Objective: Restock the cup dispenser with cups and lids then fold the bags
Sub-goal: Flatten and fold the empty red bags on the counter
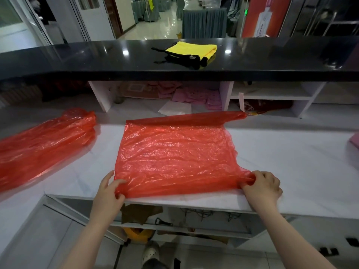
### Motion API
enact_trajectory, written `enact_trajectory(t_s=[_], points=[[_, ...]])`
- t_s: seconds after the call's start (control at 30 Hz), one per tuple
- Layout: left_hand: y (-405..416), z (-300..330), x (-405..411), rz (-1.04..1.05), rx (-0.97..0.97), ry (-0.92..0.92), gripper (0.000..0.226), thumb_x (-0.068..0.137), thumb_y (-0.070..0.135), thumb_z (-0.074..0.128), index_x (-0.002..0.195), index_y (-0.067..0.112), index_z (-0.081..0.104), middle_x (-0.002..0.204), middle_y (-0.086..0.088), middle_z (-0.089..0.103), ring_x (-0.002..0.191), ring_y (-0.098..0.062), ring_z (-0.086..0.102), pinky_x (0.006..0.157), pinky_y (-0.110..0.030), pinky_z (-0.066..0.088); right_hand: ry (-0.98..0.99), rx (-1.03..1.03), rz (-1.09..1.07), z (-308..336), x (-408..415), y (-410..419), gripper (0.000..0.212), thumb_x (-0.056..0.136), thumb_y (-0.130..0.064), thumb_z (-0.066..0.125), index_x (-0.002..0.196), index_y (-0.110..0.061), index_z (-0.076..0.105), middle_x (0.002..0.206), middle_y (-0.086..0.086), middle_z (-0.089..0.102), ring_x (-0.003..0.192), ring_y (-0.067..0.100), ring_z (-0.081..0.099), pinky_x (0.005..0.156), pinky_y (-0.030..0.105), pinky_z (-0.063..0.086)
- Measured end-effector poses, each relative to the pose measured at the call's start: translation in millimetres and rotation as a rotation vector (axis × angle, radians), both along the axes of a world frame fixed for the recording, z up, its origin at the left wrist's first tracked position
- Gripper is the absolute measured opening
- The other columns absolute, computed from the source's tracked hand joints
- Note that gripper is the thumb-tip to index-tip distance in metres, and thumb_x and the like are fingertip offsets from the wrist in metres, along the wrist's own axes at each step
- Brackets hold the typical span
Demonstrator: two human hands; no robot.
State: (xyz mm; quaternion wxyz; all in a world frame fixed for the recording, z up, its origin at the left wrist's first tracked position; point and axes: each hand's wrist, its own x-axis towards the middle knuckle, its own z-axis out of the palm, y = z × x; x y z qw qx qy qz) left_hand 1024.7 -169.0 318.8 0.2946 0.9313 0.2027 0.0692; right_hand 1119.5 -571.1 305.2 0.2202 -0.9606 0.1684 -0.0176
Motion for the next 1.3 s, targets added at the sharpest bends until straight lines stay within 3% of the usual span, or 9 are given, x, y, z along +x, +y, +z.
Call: enact_trajectory(t_s=[0.13, 0.23, 0.43, 0.57, 0.7, 0.83, 1.0, 1.17, 1.3], points=[[5, 7, 10, 0.15, 0.023, -0.211, 0.021, 0.093, 0.013, 0.054, 0.11, 0.013, 0.066, 0.121, -0.005, 0.06, 0.096, -0.02, 0.057, 0.082, -0.038, 0.049, -0.005, 0.146, -0.002, 8, 3, -5, 0.019, 0.076, -0.031, 0.063, 0.095, -0.032, 0.063, 0.11, 0.0, 0.053, 0.114, 0.03, 0.043, 0.095, 0.043, 0.035], [5, 14, 20, 0.286, -0.119, -0.246, 0.023, 0.096, 0.022, 0.052, 0.108, 0.012, 0.068, 0.105, -0.006, 0.067, 0.085, -0.018, 0.057, 0.078, -0.037, 0.048, -0.059, 0.218, -0.019, 11, 5, -10, 0.013, 0.076, -0.021, 0.065, 0.079, -0.032, 0.06, 0.095, -0.003, 0.058, 0.102, 0.028, 0.05, 0.083, 0.038, 0.039], [9, 12, 21, 0.21, -0.004, -0.086, 0.017, 0.09, 0.008, 0.06, 0.104, 0.016, 0.066, 0.107, -0.007, 0.067, 0.097, -0.027, 0.062, 0.085, -0.044, 0.051, -0.046, 0.135, -0.002, 14, 5, -12, 0.024, 0.075, -0.005, 0.059, 0.079, -0.029, 0.055, 0.076, -0.012, 0.049, 0.089, 0.023, 0.048, 0.078, 0.035, 0.037], [24, 12, 14, 0.228, 0.052, -0.063, 0.015, 0.089, 0.005, 0.057, 0.099, 0.015, 0.063, 0.102, -0.013, 0.068, 0.082, -0.024, 0.056, 0.072, -0.038, 0.047, -0.083, 0.035, 0.004, 9, 3, -29, 0.028, 0.07, 0.005, 0.051, 0.081, -0.021, 0.054, 0.09, 0.001, 0.05, 0.082, 0.023, 0.04, 0.073, 0.034, 0.03], [21, 10, 11, 0.161, 0.012, -0.07, 0.019, 0.091, 0.001, 0.054, 0.104, 0.013, 0.063, 0.107, -0.013, 0.067, 0.086, -0.022, 0.055, 0.077, -0.038, 0.046, -0.126, 0.06, 0.018, 4, 0, -34, 0.03, 0.071, 0.007, 0.05, 0.085, -0.019, 0.052, 0.097, 0.006, 0.053, 0.086, 0.023, 0.041, 0.076, 0.035, 0.034], [14, 13, 8, 0.063, -0.117, -0.043, 0.026, 0.089, 0.008, 0.063, 0.113, 0.019, 0.061, 0.124, -0.008, 0.061, 0.109, -0.028, 0.057, 0.091, -0.044, 0.047, -0.241, -0.046, 0.104, 4, -7, -28, 0.042, 0.059, -0.002, 0.064, 0.097, -0.02, 0.062, 0.104, 0.004, 0.057, 0.101, 0.027, 0.042, 0.083, 0.037, 0.032], [9, 10, 5, 0.207, -0.1, -0.097, 0.023, 0.093, 0.009, 0.056, 0.113, 0.018, 0.065, 0.118, -0.011, 0.065, 0.104, -0.03, 0.059, 0.088, -0.047, 0.049, -0.47, -0.136, 0.385, 0, -17, 4, 0.048, 0.052, -0.022, 0.066, 0.101, -0.024, 0.065, 0.108, -0.001, 0.057, 0.106, 0.02, 0.042, 0.089, 0.036, 0.024], [9, 12, 2, 0.306, -0.041, -0.119, 0.024, 0.094, 0.009, 0.054, 0.11, 0.013, 0.071, 0.106, -0.017, 0.069, 0.087, -0.029, 0.06, 0.084, -0.047, 0.05, -0.424, -0.098, 0.43, 0, -17, 2, 0.036, 0.051, -0.002, 0.074, 0.082, -0.022, 0.068, 0.083, -0.005, 0.061, 0.084, 0.024, 0.056, 0.081, 0.033, 0.021], [8, 14, 2, 0.3, -0.021, -0.104, 0.025, 0.093, 0.008, 0.055, 0.108, 0.015, 0.073, 0.114, -0.018, 0.067, 0.097, -0.036, 0.06, 0.087, -0.045, 0.048, -0.464, -0.098, 0.353, 7, -16, -2, 0.044, 0.041, 0.023, 0.061, 0.06, -0.016, 0.055, 0.056, -0.006, 0.052, 0.057, 0.025, 0.052, 0.07, 0.03, 0.014]])
